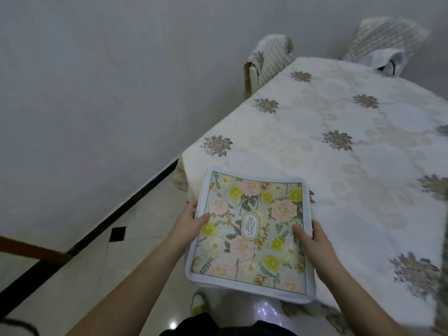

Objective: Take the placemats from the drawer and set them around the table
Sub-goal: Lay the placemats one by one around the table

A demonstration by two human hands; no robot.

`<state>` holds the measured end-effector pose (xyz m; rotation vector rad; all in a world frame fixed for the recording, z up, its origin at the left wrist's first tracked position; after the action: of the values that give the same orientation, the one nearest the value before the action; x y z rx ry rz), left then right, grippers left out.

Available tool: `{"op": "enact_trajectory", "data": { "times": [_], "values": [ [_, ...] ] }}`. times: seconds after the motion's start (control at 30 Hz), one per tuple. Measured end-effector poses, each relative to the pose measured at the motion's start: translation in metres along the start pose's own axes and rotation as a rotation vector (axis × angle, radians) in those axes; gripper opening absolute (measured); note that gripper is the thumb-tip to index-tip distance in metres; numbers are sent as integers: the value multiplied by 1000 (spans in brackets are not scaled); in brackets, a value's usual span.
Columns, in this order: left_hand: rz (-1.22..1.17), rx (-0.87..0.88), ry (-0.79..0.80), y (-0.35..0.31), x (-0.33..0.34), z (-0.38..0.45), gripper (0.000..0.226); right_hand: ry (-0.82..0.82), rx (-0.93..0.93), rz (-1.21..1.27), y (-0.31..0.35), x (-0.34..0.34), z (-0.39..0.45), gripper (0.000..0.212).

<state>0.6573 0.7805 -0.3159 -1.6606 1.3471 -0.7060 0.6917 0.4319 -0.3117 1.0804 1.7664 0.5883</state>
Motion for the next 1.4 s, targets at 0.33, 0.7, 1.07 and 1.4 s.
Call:
{"op": "enact_trajectory", "data": {
  "times": [0.33, 0.7, 1.07, 1.4],
  "values": [
    [255, 72, 303, -27, 74, 79, 43, -240, 235, 204, -42, -18, -34, 28],
    [330, 8, 395, -4, 111, 99, 44, -226, 309, 236, -87, -24, -30, 31],
    [671, 243, 356, 7, 117, 105, 32, -395, 309, -95, -96, -22, -22, 46],
    [1106, 772, 383, 1, 170, 71, 63, -487, -38, -636, -34, 14, 11, 56]
  ]
}}
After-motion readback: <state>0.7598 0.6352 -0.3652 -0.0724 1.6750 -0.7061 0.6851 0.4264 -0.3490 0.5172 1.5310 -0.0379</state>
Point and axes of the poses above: each hand's wrist, its own z-axis towards the middle knuckle, its own x-axis out of the palm, y = z × x, the point moved 9 cm from there along z, towards the middle knuckle, and after that the axes turned 9 degrees about -z, right-handed, at the moved point
